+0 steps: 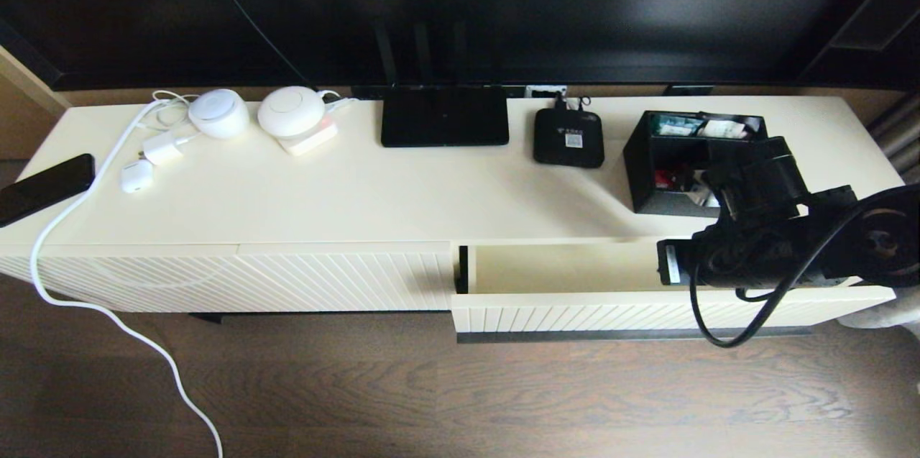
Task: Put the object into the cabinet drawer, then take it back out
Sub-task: Open the drawer
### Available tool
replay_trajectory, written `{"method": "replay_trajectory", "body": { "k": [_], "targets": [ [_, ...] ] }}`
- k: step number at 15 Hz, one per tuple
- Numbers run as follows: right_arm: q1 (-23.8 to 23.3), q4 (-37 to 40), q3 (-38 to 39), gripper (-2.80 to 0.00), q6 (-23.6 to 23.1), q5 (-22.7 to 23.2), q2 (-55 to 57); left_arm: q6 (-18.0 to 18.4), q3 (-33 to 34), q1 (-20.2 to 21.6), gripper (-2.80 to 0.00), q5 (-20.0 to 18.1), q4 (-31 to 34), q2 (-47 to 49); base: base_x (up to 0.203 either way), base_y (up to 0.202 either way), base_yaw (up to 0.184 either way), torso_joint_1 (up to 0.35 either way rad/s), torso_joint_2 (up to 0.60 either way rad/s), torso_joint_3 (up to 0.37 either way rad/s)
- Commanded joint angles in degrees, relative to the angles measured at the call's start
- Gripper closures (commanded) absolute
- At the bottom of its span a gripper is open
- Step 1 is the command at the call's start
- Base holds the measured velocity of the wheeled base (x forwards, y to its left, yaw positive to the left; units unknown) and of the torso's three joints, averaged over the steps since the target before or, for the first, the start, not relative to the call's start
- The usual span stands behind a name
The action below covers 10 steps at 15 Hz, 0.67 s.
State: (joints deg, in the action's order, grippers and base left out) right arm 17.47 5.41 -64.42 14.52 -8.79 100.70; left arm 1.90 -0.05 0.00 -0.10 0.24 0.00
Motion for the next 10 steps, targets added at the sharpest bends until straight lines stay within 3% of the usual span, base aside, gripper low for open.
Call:
{"method": "replay_trajectory", "body": {
  "k": [1, 4, 7, 10],
  "targets": [
    [0.02, -1.38, 0.47, 0.0, 0.06, -0.09, 2.24, 0.03, -0.04, 0.0, 0.0, 0.01, 0.01, 0.09, 0.0, 0.0, 0.0, 0.0, 0.0, 0.0],
    [-0.07, -3.86, 0.96, 0.0, -0.37, -0.09, 3.45, 0.03, 0.0, 0.0, 0.0, 0.01, -0.05, 0.09, 0.0, 0.0, 0.0, 0.0, 0.0, 0.0],
    [-0.07, -3.15, 1.8, 0.0, -3.99, -0.09, 2.24, 0.03, -0.04, 0.0, 0.0, 0.01, 0.02, 0.06, 0.0, 0.0, 0.0, 0.0, 0.0, 0.0],
    [0.1, -1.41, 2.71, 0.0, -3.99, -1.02, 1.57, 0.03, 0.01, 0.0, 0.0, 0.01, 0.02, 0.09, 0.0, 0.0, 0.0, 0.0, 0.0, 0.0]
  ]
}}
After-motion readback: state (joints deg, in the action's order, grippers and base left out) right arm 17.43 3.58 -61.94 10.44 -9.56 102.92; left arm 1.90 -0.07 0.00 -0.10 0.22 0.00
